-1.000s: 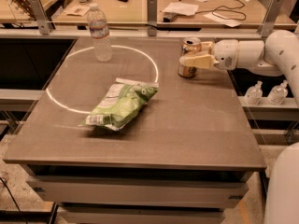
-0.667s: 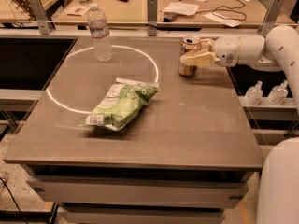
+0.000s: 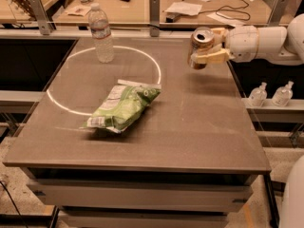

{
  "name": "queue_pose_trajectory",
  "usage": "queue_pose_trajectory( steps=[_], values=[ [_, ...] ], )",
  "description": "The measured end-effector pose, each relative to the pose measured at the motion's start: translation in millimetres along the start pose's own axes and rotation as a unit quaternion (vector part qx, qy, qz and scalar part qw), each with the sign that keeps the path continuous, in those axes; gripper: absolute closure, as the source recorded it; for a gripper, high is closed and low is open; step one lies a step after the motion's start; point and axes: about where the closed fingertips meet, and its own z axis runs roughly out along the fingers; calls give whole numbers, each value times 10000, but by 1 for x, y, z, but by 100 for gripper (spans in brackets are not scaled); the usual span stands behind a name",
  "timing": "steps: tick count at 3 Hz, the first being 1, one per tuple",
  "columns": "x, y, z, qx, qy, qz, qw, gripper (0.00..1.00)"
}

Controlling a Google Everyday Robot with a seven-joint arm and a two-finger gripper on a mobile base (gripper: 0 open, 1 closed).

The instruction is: Knock orange can over

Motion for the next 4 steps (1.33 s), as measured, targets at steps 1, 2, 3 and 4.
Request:
queue_pose_trajectory(
  steps=[1, 2, 3, 4],
  values=[
    [-12, 18, -3, -283, 238, -977, 9945, 100],
    [-14, 28, -10, -500, 684, -1872, 9787, 100],
    [-6, 35, -18, -732, 1160, -2452, 9597, 100],
    [-4, 35, -17, -771, 1216, -2550, 9562, 100]
  ],
)
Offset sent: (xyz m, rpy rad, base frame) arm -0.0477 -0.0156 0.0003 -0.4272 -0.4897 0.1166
